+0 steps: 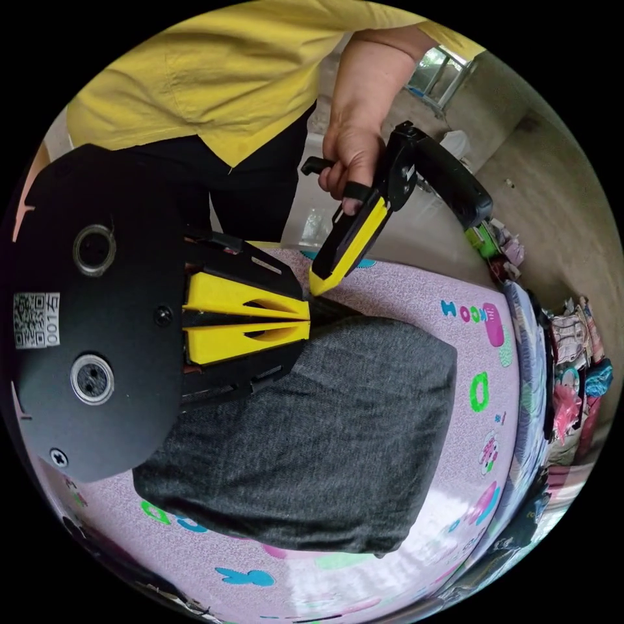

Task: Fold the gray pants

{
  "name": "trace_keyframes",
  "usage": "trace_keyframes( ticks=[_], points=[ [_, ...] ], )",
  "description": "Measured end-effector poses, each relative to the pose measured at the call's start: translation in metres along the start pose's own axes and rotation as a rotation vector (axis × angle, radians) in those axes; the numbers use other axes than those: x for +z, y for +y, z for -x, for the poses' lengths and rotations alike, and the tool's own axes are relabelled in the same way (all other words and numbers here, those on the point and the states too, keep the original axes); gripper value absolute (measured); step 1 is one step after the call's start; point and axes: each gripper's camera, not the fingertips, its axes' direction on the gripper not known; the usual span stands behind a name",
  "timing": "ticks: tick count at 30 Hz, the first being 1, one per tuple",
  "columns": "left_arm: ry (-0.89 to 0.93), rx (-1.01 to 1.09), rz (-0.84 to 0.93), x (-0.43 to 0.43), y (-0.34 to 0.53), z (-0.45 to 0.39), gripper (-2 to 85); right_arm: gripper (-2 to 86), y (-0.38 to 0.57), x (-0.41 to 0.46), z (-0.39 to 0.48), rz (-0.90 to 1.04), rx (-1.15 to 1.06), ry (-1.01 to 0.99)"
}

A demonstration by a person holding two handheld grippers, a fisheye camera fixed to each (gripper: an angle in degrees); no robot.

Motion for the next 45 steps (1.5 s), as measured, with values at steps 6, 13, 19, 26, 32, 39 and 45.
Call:
trace_keyframes(
  ticks=[6,13,19,26,32,39,45],
  points=[
    [0.079,0.028,-0.001,-0.002,-0.01,0.011,-1.3,0.7,-0.015,0.007,-0.004,0.023,0.015,-0.013],
    [0.141,0.107,-0.026,-0.015,-0.009,0.014,-1.3,0.7,-0.023,-0.009,-0.006,-0.003,0.003,-0.079],
    [0.098,0.146,0.041,-0.015,0.0,0.02,-1.4,0.7,-0.031,-0.013,-0.017,0.048,-0.008,-0.162],
    [0.002,0.104,-0.054,-0.043,-0.001,0.033,-1.3,1.5,-0.039,-0.088,-0.068,-0.234,-0.026,-0.352],
    [0.037,0.005,-0.237,-0.075,-0.025,0.059,2.1,7.0,-0.058,-0.164,-0.193,-0.335,0.13,-0.286],
    [0.205,-0.114,-0.395,-0.092,-0.042,0.118,11.3,14.1,-0.086,-0.167,-0.32,-0.196,0.284,-0.448],
    [0.147,-0.106,-0.463,-0.094,-0.045,0.131,11.3,16.2,-0.084,-0.168,-0.374,-0.185,0.371,-0.62]
  ],
)
